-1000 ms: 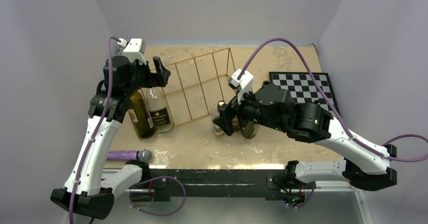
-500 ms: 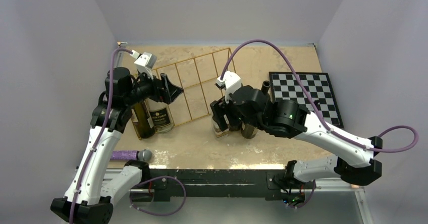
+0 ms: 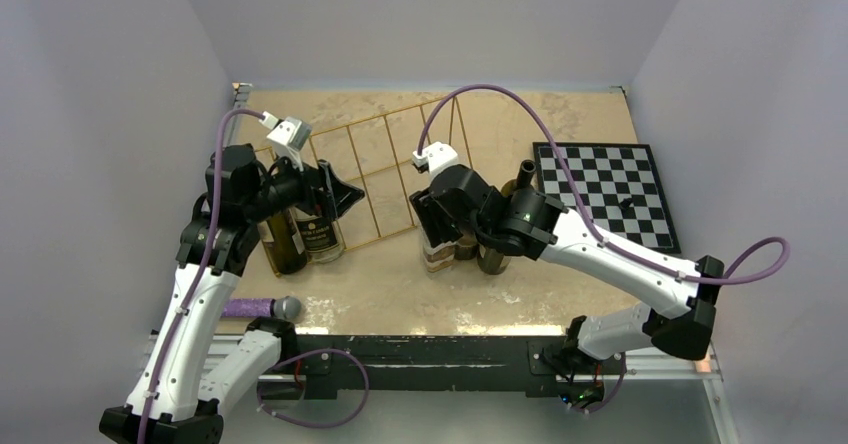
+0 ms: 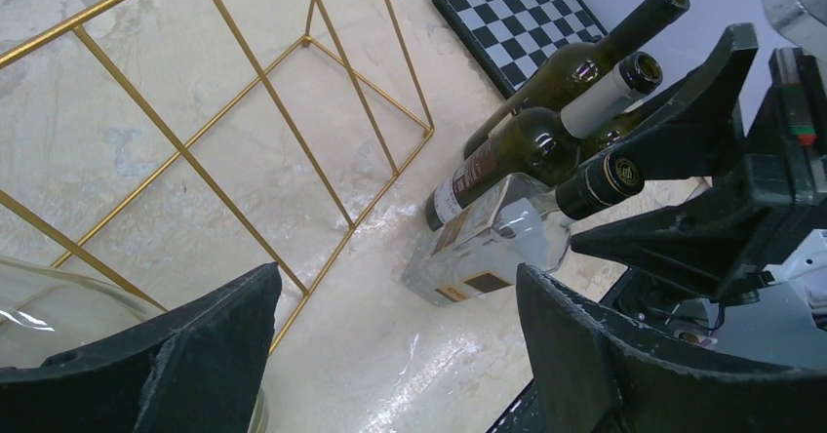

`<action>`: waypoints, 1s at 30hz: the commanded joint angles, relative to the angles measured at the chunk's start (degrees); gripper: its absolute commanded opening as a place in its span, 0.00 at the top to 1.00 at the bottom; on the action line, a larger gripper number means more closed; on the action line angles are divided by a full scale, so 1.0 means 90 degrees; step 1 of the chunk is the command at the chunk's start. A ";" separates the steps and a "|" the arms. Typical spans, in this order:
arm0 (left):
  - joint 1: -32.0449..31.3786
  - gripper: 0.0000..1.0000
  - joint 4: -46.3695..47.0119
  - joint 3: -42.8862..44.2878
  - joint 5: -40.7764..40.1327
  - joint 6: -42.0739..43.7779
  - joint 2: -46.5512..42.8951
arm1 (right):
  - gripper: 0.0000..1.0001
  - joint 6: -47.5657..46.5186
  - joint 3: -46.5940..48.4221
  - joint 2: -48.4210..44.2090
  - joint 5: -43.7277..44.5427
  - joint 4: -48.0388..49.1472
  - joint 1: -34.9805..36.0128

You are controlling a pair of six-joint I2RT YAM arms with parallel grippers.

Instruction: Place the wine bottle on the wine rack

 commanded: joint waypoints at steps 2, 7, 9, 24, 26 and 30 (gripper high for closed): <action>0.0029 0.07 -0.0002 -0.0073 0.0218 0.0211 -0.0039 | 0.49 -0.0183 -0.0011 0.0139 0.0264 0.0652 -0.0064; 0.0029 0.06 -0.0240 0.0005 0.0014 0.0510 -0.0067 | 0.83 -0.0385 0.0223 0.0402 0.0506 0.0517 -0.0073; 0.0029 0.06 -0.0324 0.0049 -0.0166 0.0568 -0.0078 | 1.00 -0.0435 0.0308 0.0430 0.0617 0.0482 -0.0065; 0.0029 0.06 -0.0738 0.0351 -0.2033 0.0413 -0.0570 | 1.00 -0.0463 0.2460 0.0874 -0.0069 -0.0027 0.0224; 0.0029 0.05 -0.0791 0.0347 -0.1844 0.0573 -0.0711 | 1.00 -0.0413 0.2719 0.1015 -0.0146 -0.0065 0.0255; 0.0029 0.05 -0.0716 0.0249 -0.0068 0.1002 -0.0888 | 1.00 -0.0076 0.3435 0.1342 -0.0141 -0.0431 0.0269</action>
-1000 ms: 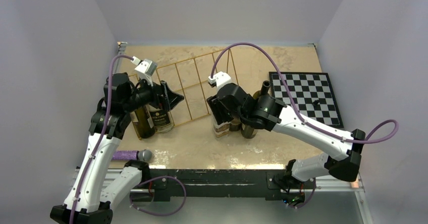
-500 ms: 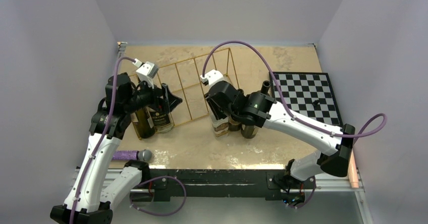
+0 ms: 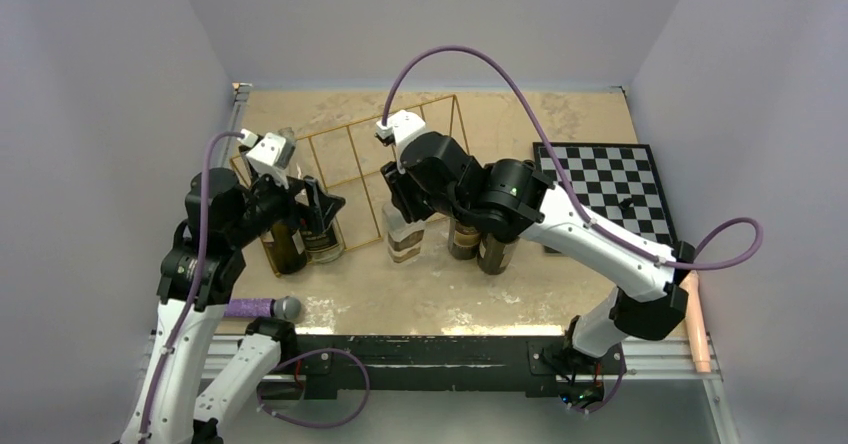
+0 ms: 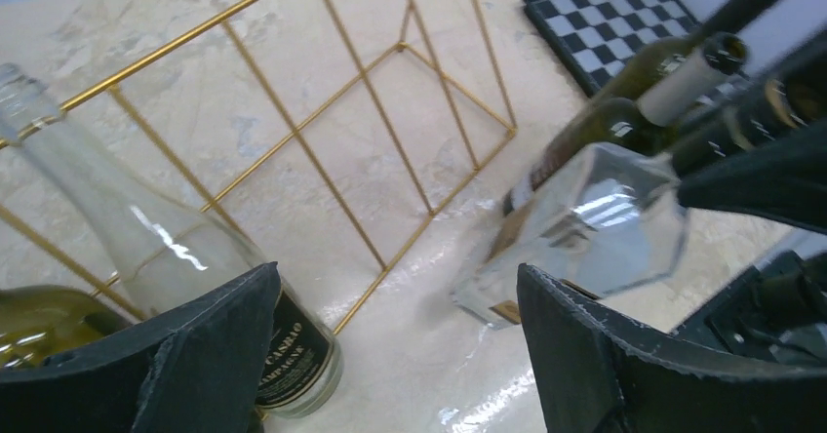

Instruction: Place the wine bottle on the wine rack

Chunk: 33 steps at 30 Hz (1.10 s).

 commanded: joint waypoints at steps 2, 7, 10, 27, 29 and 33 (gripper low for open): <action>0.0017 0.05 0.0529 -0.0046 0.2968 0.0359 -0.0266 | 1.00 0.0495 0.1356 0.0296 0.0011 0.0042 0.0027; -0.0313 0.05 0.2179 -0.1006 0.3898 -0.0459 -0.0634 | 1.00 0.0692 0.2444 0.0668 -0.0044 -0.0524 0.0031; -0.0864 0.04 0.2290 -0.1178 0.3529 -0.0347 -0.0552 | 1.00 0.0692 0.2729 0.0764 -0.0241 -0.0621 0.0027; -0.1350 0.04 0.2706 -0.1236 0.2848 -0.0558 0.0579 | 1.00 0.0546 0.2673 0.0581 -0.1240 -0.0360 0.0027; -0.1360 0.05 0.2775 -0.1271 0.2943 -0.0613 0.0596 | 1.00 0.0533 0.2607 0.0551 -0.1271 -0.0305 0.0027; -0.1429 0.10 0.2868 -0.1326 0.3221 -0.0650 0.0652 | 1.00 0.0566 0.2531 0.0523 -0.1342 -0.0254 0.0027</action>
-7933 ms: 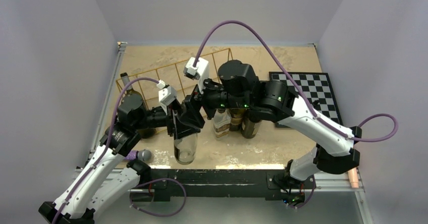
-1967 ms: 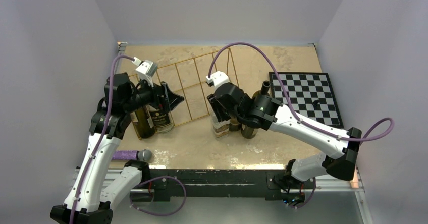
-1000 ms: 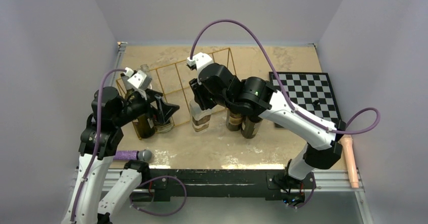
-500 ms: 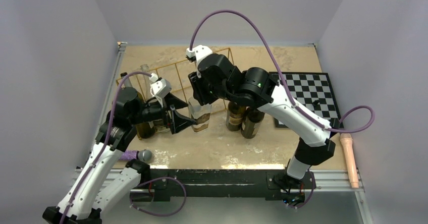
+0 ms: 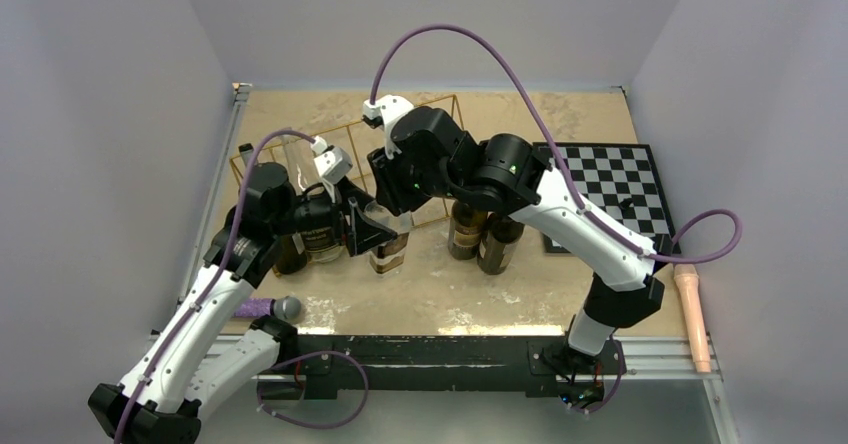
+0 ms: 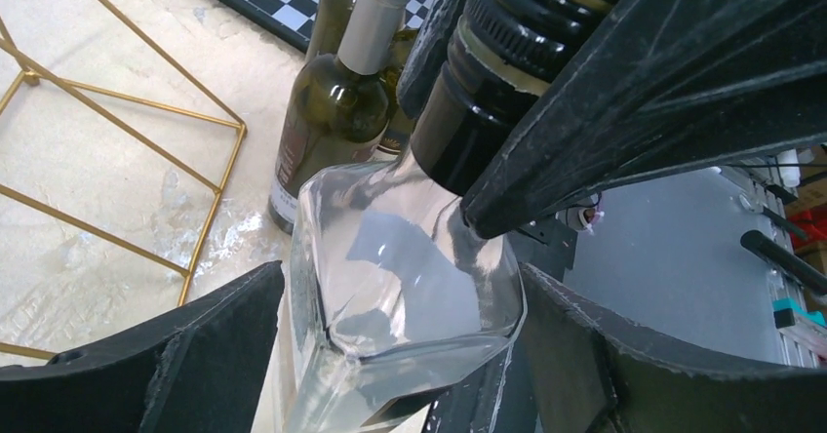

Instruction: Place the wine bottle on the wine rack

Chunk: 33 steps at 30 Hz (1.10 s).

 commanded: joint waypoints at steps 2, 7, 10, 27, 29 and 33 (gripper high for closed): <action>-0.0145 0.08 0.0445 -0.0090 0.0259 -0.0089 0.0119 | 1.00 0.0197 0.0078 -0.0573 -0.0329 0.1116 0.0052; -0.0337 0.04 0.0172 -0.0108 0.0208 0.0224 0.0135 | 1.00 0.0306 0.0051 -0.0603 -0.0253 0.1118 0.0052; -0.0366 0.17 0.0012 -0.0089 0.0068 0.0350 0.0099 | 1.00 0.0359 0.0067 -0.0608 -0.0223 0.1070 0.0052; -0.0376 1.00 -0.0308 0.0092 -0.1167 0.0292 -0.0007 | 0.05 0.0043 -0.1251 -0.1489 0.0096 0.2072 0.0052; -0.0376 1.00 -0.0370 0.0120 -0.1279 0.0293 0.0004 | 0.02 -0.0001 -0.1377 -0.1686 0.0118 0.2226 0.0052; -0.0376 1.00 -0.0397 0.0234 -0.1618 0.0268 0.0102 | 0.01 0.0081 -0.1795 -0.2174 0.0216 0.2546 0.0052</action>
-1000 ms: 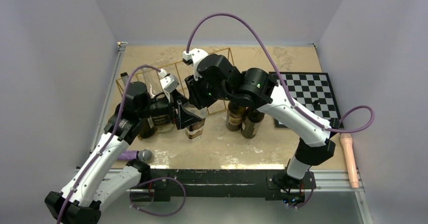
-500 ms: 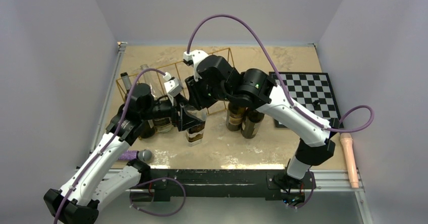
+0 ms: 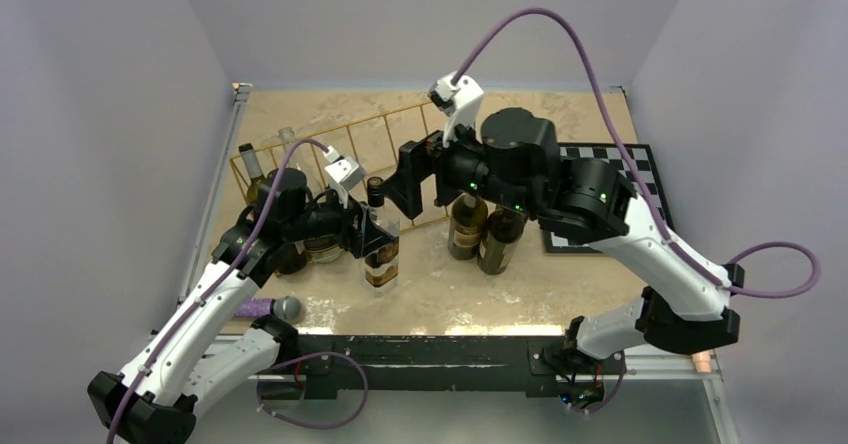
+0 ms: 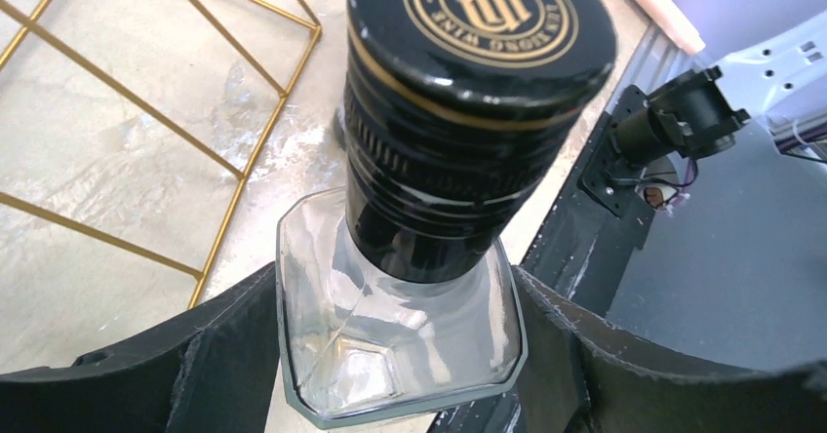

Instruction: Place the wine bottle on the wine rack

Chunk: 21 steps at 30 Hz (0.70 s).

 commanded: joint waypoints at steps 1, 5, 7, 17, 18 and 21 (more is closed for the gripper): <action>0.0017 1.00 0.0592 0.0381 -0.0390 -0.0140 0.0002 | 0.01 -0.0017 -0.0491 -0.0524 0.0203 0.0859 0.0035; 0.0027 1.00 0.0747 0.0630 -0.0689 -0.0101 0.0389 | 0.01 -0.0148 -0.1074 -0.1013 0.0410 0.1182 0.0116; 0.0055 1.00 0.0791 0.0837 -0.0819 0.0018 0.0696 | 0.01 -0.0171 -0.1206 -0.1135 0.0406 0.1139 0.0122; 0.1320 1.00 0.1583 0.1124 0.0487 0.0135 0.1386 | 0.01 -0.0183 -0.1879 -0.1744 0.0493 0.0965 0.0132; 0.1376 1.00 0.1575 0.1164 0.0559 0.0191 0.1469 | 0.01 -0.0172 -0.1952 -0.1787 0.0499 0.0982 0.0132; 0.1466 1.00 0.1488 0.1282 0.0869 0.0404 0.1680 | 0.01 -0.0143 -0.2087 -0.1866 0.0548 0.0953 0.0132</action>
